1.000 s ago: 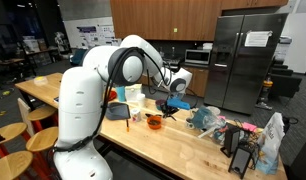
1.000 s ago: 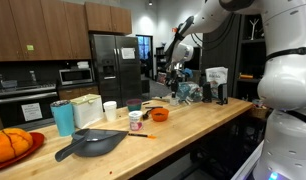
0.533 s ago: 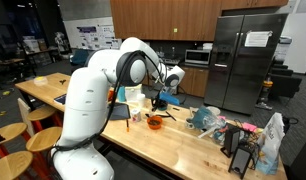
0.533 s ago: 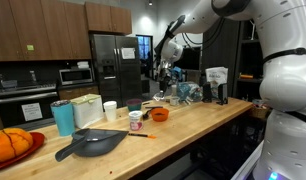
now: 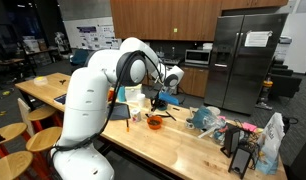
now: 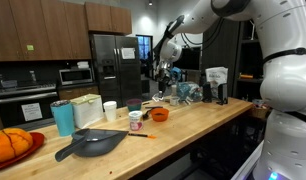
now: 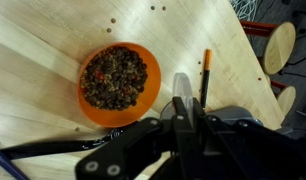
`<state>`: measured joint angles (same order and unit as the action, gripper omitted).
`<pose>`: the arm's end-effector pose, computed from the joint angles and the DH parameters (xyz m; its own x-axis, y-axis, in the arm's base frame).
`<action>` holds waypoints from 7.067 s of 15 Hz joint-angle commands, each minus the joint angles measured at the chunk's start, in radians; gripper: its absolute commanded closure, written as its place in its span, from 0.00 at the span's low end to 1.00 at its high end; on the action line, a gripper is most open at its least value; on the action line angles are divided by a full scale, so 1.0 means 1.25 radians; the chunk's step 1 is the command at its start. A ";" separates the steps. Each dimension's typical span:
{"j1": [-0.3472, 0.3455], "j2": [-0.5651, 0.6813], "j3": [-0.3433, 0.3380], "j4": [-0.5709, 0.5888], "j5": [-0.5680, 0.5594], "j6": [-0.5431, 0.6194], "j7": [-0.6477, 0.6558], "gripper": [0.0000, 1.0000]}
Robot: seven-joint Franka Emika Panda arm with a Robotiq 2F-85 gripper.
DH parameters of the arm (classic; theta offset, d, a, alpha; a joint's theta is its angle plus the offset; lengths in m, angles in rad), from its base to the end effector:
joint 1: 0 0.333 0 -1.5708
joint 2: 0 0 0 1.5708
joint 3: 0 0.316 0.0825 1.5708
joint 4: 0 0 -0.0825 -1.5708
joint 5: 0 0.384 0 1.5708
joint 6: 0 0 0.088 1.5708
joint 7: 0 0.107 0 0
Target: Put the transparent lid on the white can
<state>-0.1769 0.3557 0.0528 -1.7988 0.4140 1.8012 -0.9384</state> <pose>0.6021 -0.0430 0.3337 0.8080 0.5851 0.0696 0.5354 -0.6797 -0.5014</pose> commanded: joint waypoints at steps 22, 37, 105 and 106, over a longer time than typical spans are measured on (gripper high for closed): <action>0.072 0.256 0.092 0.362 -0.016 -0.181 -0.017 0.98; 0.097 0.357 0.140 0.484 0.001 -0.343 -0.015 0.98; 0.124 0.023 0.084 0.012 -0.192 -0.177 -0.074 0.00; 0.124 0.025 0.084 0.014 -0.192 -0.177 -0.074 0.00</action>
<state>-0.0366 0.3877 0.1740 -1.7831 0.1688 1.5822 -1.0281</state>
